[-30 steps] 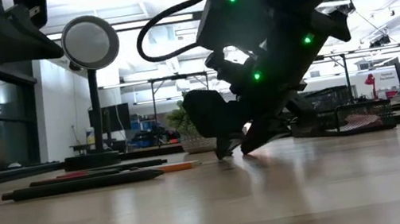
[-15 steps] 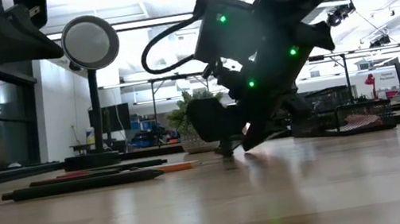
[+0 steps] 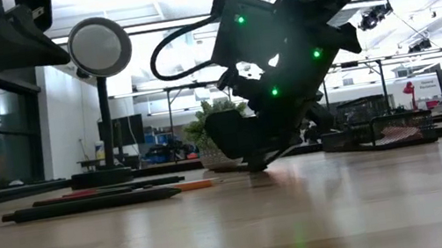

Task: Pick and place office supplies into organizer
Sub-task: Put the bottom ballpen into the desk organizer

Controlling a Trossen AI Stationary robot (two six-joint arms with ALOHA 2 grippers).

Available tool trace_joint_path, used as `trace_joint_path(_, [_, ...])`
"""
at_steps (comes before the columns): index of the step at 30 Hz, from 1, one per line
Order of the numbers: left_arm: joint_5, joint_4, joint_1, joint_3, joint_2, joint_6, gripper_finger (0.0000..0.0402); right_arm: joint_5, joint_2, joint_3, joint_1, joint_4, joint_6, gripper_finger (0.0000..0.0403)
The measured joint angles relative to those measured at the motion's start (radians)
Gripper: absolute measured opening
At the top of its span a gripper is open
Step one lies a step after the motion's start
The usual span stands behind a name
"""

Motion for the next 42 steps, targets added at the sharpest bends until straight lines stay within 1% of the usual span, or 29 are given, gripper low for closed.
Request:
trace_joint_path(2, [0.000,0.000,0.000,0.000,0.000,0.000,0.0001,-0.002,0.000,-0.001,0.008,-0.001,-0.007,0.0022])
trace_joint_path(6, [0.000,-0.001,0.000,0.000,0.000,0.000,0.0001,0.029,-0.015,-0.004,0.041,-0.015,-0.026,0.0022])
trace_joint_path(10, [0.000,-0.002,0.000,0.000,0.000,0.000,0.0001,0.037,-0.059,-0.010,0.078,-0.059,-0.029,0.0022])
trace_joint_path(13, [0.000,-0.002,0.000,0.000,0.000,0.000,0.0001,0.067,-0.106,-0.008,0.107,-0.075,-0.029,0.0021])
trace_joint_path(17, [0.000,-0.002,0.000,0.000,0.000,0.000,0.0001,0.129,-0.146,-0.006,0.151,-0.079,-0.029,0.0021])
trace_joint_path(23, [0.000,-0.001,0.000,0.000,0.000,0.004,0.0001,0.272,-0.214,-0.005,0.227,-0.051,-0.073,0.0021])
trace_joint_path(27, [0.000,0.005,0.000,0.000,0.000,0.038,0.0001,0.398,-0.258,-0.005,0.281,0.044,-0.185,0.0021])
trace_joint_path(29, [0.000,0.033,0.000,0.000,0.000,0.058,0.0001,0.450,-0.271,-0.004,0.305,0.112,-0.261,0.0021])
trace_joint_path(31, [0.000,0.093,0.000,0.000,0.000,0.077,0.0001,0.487,-0.276,-0.004,0.327,0.180,-0.341,0.0021])
trace_joint_path(35, [0.004,0.285,0.000,0.000,0.000,0.137,0.0001,0.537,-0.277,-0.004,0.353,0.332,-0.518,0.0021])
trace_joint_path(37, [0.044,0.370,0.000,0.000,-0.001,0.140,0.0001,0.562,-0.277,-0.004,0.361,0.392,-0.596,0.0021])
trace_joint_path(39, [0.117,0.419,0.000,0.000,0.000,0.140,0.0001,0.596,-0.277,-0.004,0.368,0.463,-0.695,0.0021])
trace_joint_path(42, [0.209,0.486,0.000,0.000,0.000,0.137,0.0001,0.602,-0.277,-0.004,0.375,0.581,-0.852,0.0021])
